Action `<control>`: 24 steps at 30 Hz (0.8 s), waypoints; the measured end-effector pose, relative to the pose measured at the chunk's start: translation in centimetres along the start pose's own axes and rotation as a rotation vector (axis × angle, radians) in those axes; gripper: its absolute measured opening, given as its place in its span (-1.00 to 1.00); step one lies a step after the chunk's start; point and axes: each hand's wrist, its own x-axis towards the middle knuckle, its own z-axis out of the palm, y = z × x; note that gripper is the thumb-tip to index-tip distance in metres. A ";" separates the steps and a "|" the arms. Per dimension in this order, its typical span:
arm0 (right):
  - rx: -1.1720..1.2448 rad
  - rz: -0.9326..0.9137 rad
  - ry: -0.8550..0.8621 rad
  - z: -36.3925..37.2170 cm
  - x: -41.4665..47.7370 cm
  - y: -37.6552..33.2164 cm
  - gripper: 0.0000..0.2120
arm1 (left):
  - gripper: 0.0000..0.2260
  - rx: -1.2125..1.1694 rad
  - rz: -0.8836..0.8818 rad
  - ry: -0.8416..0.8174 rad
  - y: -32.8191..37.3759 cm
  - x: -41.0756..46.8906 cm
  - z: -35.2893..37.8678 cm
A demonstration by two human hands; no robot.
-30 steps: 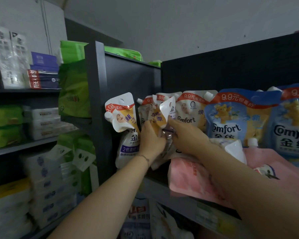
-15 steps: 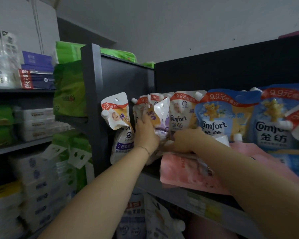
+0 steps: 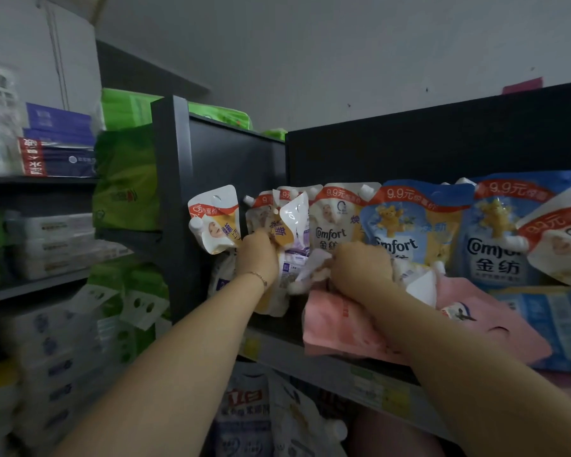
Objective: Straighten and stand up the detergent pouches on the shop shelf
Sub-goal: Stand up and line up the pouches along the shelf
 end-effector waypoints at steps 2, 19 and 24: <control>0.056 0.076 0.096 0.0 -0.1 0.7 -0.82 | -0.82 -0.042 -0.053 -0.004 0.1 0.0 -0.2; 1.227 0.487 0.542 -2.2 2.2 -0.8 -0.73 | -0.82 -0.282 0.368 -0.121 2.1 -3.0 -1.6; 1.258 0.459 0.525 -1.1 2.3 -0.8 -0.75 | -0.06 -0.303 0.267 -0.541 2.6 -3.6 -0.8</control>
